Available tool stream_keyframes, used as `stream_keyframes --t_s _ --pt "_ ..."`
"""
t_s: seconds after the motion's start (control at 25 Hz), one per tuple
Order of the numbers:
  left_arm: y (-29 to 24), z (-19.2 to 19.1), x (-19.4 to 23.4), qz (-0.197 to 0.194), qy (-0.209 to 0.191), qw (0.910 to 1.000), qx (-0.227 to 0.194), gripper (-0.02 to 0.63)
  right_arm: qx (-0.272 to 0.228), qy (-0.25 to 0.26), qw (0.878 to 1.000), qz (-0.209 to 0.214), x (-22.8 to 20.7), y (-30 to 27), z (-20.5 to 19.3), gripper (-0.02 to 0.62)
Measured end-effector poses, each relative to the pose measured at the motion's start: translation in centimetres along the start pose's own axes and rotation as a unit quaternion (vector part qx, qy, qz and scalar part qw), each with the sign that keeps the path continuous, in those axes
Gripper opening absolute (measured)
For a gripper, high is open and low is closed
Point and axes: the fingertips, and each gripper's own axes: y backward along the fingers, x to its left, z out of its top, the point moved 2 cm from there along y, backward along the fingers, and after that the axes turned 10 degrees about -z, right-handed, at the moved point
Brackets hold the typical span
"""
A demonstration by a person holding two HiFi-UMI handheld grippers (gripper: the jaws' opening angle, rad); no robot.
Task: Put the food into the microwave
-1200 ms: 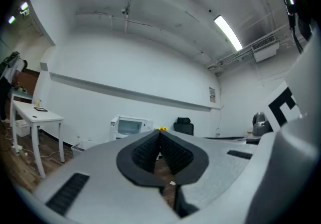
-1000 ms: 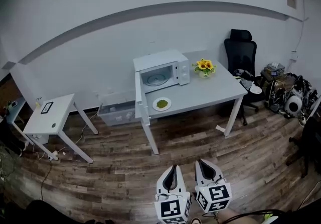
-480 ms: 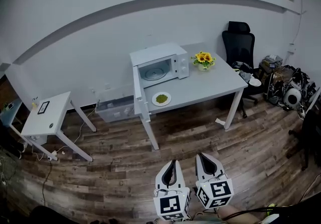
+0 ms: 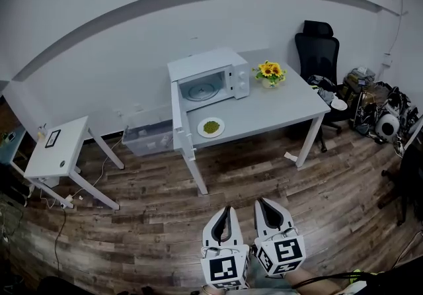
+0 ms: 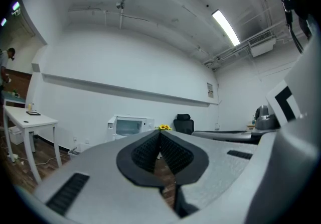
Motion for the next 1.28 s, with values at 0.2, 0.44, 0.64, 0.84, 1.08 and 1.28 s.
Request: stream_keyframes --t_s 0.2,0.44,0.64,0.84,1.08,1.28 --pt "-4.4 0.4 0.9 0.008 0.000 1.0000 -0.006 0.002 -0.003 0.000 1.000 0.016 -1.7 -4.4 0.8 0.015" --pt "-9.8 1.2 2.4 0.033 0.002 0.9994 -0.007 0.002 0.002 0.006 0.999 0.038 -3.9 -9.9 1.9 0.015" --pt "-14.1 1.7 3.4 0.043 0.001 0.9990 -0.015 0.002 0.004 0.005 0.999 0.053 -5.5 -14.2 2.7 0.015" --pt "-17.2 1.7 4.1 0.058 0.000 0.9982 -0.016 0.002 0.007 0.004 0.997 0.072 -6.6 -17.5 2.7 0.015" --pt "-19.5 1.5 4.9 0.074 0.004 0.9970 -0.020 0.002 0.008 0.005 0.996 0.091 -7.3 -20.0 2.8 0.015" --pt "-21.2 1.1 5.3 0.076 0.001 0.9970 -0.012 0.002 0.009 0.009 0.995 0.099 -7.9 -21.6 2.8 0.015"
